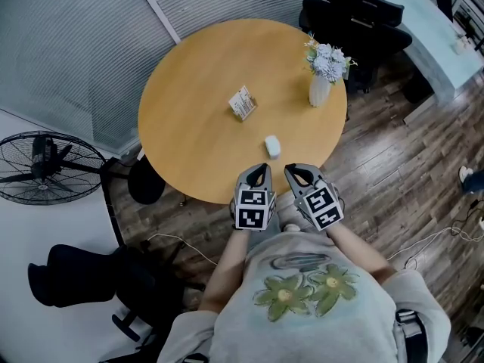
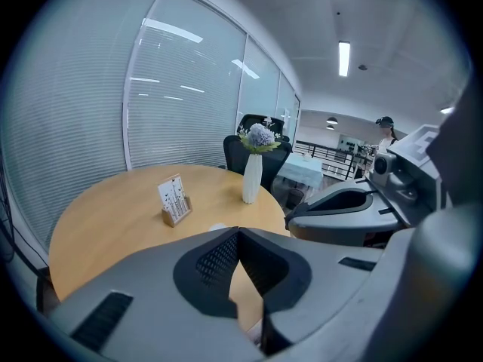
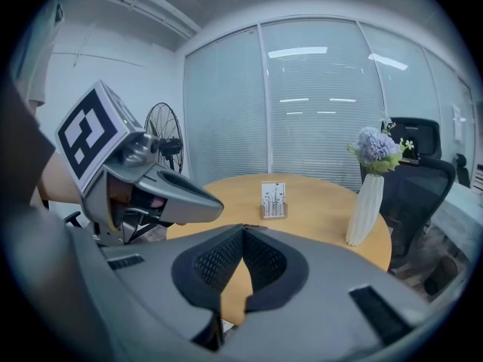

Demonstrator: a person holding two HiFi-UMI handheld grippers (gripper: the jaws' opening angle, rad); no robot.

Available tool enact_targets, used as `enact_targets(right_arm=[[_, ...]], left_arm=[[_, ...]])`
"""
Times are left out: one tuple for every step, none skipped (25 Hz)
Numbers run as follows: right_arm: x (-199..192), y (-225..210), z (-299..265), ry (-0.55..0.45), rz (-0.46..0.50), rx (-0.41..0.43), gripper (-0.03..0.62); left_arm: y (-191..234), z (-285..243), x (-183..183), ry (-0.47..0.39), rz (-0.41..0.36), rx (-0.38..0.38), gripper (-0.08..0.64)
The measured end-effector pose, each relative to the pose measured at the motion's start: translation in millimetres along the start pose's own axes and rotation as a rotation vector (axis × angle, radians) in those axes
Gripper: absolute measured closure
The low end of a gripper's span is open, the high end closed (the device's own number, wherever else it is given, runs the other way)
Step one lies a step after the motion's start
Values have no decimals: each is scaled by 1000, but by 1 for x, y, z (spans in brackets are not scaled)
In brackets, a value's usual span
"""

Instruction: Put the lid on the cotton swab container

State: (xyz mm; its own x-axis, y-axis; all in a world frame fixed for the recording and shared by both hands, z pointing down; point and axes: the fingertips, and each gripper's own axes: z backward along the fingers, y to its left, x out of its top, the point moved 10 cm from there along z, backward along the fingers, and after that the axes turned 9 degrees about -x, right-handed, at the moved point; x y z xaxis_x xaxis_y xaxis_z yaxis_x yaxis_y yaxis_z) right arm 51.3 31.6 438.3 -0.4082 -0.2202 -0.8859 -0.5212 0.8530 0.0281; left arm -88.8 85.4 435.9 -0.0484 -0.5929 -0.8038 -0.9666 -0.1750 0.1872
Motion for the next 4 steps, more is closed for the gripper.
enact_targets(right_arm=[[0,0,0,-1,-2,0,595],[0,0,-1,-1,-3,1,595],[1,0,-2,-1,-5,0,595],[1,0,-3,-2,-7,0,595]], left_arm=[[0,0,0,-2,2,0,560],[1,0,1,-3,5,-1,560],[1,0,1,-5,7,-1,560],[1,0,1,-6,10,-2,560]])
